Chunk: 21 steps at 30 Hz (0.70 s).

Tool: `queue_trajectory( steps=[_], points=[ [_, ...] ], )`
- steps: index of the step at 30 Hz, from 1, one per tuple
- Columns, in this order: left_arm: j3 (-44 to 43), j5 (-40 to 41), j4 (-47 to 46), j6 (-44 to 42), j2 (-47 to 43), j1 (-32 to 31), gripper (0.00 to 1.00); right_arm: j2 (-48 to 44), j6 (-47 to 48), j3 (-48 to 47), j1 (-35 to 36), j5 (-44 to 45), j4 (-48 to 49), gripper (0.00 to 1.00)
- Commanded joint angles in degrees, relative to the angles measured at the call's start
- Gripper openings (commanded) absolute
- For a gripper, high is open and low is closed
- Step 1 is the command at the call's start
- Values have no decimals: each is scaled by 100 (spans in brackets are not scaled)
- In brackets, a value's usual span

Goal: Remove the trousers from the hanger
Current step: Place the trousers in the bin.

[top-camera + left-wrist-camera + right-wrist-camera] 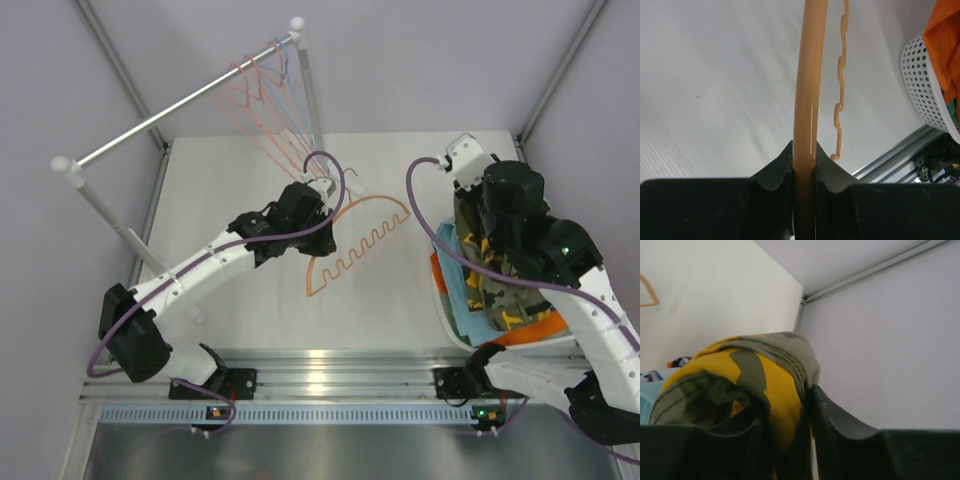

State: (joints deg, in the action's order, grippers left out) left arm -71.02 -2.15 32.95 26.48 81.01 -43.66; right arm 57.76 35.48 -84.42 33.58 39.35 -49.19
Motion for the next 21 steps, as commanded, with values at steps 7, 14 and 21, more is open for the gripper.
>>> queue_trajectory(
  steps=[7, 14, 21],
  points=[
    [-87, -163, -518, -108, -200, -11, 0, -229, -2220, -1313, -27, -1482, -1260, 81],
    [-105, -303, -553, -55, -147, -11, 0, -739, -4772, -1438, -27, -975, -1383, 92],
    [-113, -584, -614, -11, -147, -11, 0, -1494, -6729, 337, -36, 169, -963, 90]
  ],
)
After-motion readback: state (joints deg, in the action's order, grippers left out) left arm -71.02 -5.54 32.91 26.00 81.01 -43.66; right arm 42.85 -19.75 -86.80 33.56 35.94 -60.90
